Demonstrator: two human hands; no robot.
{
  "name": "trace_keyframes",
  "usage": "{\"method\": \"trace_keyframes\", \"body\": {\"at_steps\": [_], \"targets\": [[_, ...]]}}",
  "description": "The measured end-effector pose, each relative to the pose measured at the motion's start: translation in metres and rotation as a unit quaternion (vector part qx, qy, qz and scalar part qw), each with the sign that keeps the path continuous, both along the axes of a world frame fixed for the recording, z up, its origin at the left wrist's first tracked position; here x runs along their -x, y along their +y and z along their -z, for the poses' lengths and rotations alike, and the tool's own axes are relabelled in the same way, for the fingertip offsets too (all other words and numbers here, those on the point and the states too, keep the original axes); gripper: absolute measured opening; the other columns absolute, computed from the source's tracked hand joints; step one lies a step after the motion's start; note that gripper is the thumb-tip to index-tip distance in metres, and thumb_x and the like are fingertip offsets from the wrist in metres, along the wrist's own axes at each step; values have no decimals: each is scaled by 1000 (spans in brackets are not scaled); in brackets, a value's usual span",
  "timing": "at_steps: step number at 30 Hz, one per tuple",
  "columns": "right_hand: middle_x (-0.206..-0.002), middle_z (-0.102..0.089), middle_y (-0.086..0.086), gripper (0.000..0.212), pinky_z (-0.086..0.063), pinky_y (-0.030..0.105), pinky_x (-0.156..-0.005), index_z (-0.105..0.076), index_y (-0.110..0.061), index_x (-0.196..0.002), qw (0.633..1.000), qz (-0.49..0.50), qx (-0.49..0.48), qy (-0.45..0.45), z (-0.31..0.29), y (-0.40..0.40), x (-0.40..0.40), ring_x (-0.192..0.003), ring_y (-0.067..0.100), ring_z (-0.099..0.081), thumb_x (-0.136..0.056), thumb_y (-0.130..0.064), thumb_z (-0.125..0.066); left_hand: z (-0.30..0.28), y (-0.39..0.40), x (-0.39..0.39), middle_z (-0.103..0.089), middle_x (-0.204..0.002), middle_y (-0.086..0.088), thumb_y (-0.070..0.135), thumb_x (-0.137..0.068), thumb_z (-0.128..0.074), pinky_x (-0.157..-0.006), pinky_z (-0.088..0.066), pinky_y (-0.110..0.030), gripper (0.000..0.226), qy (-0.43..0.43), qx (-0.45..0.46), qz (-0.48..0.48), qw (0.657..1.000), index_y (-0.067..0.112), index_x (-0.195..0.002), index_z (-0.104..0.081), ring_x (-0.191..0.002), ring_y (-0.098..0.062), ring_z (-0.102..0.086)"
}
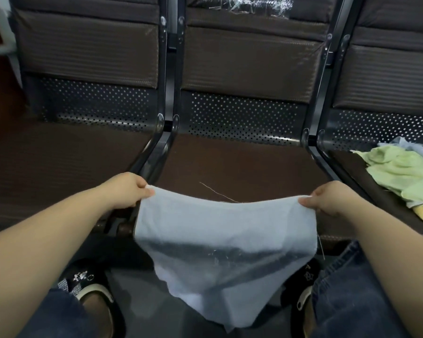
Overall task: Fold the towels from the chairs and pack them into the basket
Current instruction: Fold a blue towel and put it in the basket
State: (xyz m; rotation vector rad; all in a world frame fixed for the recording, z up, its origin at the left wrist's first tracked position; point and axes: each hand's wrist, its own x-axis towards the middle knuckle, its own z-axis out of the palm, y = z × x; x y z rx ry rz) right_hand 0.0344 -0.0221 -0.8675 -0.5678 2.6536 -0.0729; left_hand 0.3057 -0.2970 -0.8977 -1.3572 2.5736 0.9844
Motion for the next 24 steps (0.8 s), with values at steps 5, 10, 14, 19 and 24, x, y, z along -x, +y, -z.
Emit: {"method": "trace_keyframes", "body": {"at_steps": [5,10,14,19,24], "targets": [[-81,-69,13,28,-51,33,-70,-61,-1,-108,944,157,288,25,28,-22,13,-75,28,-65,-98,-23,-47,12,3,37,-63,-72,-13,18,-101,-46,-50,-49,-29,42,162,-133,-167,963,-3,-136,-41,-60,-23,-60],[-146,-41,12,65,-39,36,-95,-24,-11,-148,955,44,289,50,45,-43,-4,-128,33,-44,-94,-33,-53,26,5,66,-60,-121,-8,27,-98,-46,-88,-46,-37,32,187,7,-105,977,13,-127,-49,-109,-29,-57],[-160,10,3,100,-8,40,-119,17,-16,-150,986,-71,145,44,82,-56,-15,-148,25,0,-88,-63,-45,51,36,87,1,-160,-11,60,-89,-47,-116,-16,-39,97,-2,26,31,999,21,-151,17,-146,-30,-11],[-159,15,3,86,5,45,-118,9,-26,-152,995,-94,9,36,95,-69,12,-147,23,11,-87,-75,-19,66,32,112,28,-155,-9,76,-86,-20,-118,12,-38,96,-130,132,92,978,15,-149,19,-144,-24,25],[-159,17,1,84,9,44,-118,11,-27,-152,993,-105,-4,55,105,-87,44,-146,21,15,-86,-74,-14,73,8,142,27,-156,-10,78,-84,-19,-117,13,-38,97,-138,146,87,976,17,-150,17,-144,-26,24]]}}
